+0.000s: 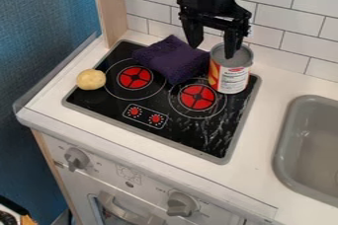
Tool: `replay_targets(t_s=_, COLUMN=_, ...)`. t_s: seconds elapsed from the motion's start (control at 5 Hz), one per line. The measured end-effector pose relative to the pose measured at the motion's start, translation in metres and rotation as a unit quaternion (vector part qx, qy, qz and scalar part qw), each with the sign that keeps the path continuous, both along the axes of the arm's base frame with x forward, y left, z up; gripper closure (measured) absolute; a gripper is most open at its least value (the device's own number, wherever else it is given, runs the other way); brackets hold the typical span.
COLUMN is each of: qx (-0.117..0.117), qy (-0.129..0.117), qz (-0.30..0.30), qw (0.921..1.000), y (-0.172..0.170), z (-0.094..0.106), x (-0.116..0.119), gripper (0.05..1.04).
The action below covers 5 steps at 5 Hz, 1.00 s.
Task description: Move the purple cloth on the right burner
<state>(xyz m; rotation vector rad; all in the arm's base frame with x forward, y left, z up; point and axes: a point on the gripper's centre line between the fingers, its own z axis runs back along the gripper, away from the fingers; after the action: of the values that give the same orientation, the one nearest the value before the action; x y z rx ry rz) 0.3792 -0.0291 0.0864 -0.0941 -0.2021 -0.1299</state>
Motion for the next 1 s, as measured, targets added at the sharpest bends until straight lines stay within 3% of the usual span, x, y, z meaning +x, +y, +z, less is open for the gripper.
replay_targets(t_s=0.2, qx=0.000, qy=0.019, qz=0.002, qw=0.9998, y=0.000, z=-0.014, x=-0.003, gripper=0.083)
replay_targets(t_s=0.4, qx=0.009, qy=0.021, qz=0.034, qw=0.9991, y=0.014, z=-0.014, x=-0.005, gripper=0.083)
replay_targets(t_s=0.6, qx=0.041, qy=0.008, qz=0.061, qw=0.9973, y=0.038, z=-0.003, x=-0.010, gripper=0.083)
replay_targets(t_s=0.8, qx=0.050, qy=0.010, qz=0.111, qw=0.9925, y=0.071, z=-0.001, x=-0.011, gripper=0.083)
replay_targets(t_s=1.0, qx=0.076, qy=0.040, qz=0.160, qw=0.9833, y=0.103, z=-0.021, x=0.005, gripper=0.083)
